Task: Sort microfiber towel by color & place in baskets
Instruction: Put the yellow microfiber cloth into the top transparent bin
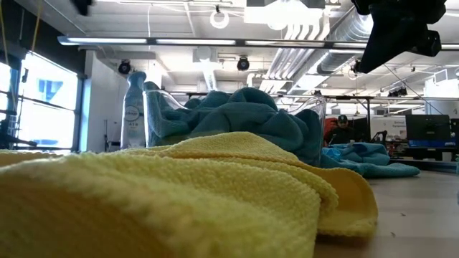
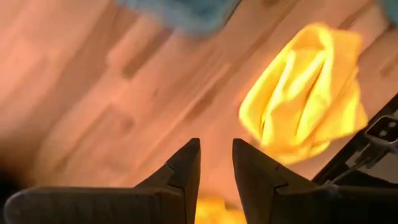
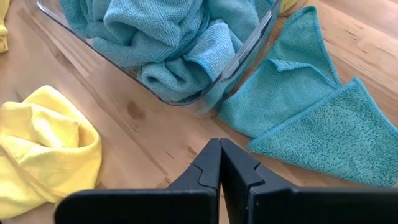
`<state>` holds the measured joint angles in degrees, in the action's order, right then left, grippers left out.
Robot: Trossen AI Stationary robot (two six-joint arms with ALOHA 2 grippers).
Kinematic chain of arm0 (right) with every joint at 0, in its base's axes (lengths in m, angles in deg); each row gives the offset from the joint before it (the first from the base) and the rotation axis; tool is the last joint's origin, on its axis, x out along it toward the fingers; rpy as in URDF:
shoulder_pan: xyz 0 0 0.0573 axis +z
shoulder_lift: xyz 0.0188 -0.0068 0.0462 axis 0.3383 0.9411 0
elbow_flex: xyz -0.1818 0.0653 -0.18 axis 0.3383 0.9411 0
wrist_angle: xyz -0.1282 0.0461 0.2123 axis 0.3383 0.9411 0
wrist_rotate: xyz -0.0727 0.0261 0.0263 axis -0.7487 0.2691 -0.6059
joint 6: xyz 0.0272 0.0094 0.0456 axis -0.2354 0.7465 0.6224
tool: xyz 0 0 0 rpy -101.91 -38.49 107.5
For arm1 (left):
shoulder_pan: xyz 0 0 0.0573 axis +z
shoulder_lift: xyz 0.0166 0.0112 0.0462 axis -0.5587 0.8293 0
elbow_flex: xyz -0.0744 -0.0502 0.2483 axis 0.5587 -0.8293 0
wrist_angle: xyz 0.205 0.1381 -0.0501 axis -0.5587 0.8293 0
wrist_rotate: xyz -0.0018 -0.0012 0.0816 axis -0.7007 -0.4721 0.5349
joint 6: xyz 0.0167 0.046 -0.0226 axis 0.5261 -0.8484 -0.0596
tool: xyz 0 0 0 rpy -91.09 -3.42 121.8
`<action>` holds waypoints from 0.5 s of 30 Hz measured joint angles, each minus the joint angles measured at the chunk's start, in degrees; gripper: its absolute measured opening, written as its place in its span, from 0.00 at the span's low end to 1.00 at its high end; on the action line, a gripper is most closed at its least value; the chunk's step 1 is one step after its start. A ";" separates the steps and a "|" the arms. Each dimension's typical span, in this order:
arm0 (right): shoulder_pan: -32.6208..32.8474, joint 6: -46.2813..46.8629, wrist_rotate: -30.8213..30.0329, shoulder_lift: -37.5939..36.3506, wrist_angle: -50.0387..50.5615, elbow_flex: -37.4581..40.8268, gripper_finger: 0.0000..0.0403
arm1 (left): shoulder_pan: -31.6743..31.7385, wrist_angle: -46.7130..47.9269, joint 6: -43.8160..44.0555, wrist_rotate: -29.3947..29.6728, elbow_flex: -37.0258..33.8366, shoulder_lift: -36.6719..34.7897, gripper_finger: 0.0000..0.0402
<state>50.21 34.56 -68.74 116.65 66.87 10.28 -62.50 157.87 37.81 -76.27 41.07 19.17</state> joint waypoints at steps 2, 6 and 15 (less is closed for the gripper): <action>-0.02 -0.26 -0.03 0.00 0.02 0.00 0.00 | -2.76 0.94 6.53 0.07 -0.71 -0.02 0.21; -0.02 -0.34 -1.07 0.00 0.07 0.00 0.00 | -8.29 2.06 19.16 -0.21 -3.84 0.00 0.21; -0.02 -3.19 -1.31 0.00 0.09 0.00 0.00 | -18.12 -6.14 40.62 -5.17 -12.73 0.07 0.21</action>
<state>50.18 31.37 -70.05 116.65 66.95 10.28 -80.62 151.73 78.43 -81.44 28.35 19.24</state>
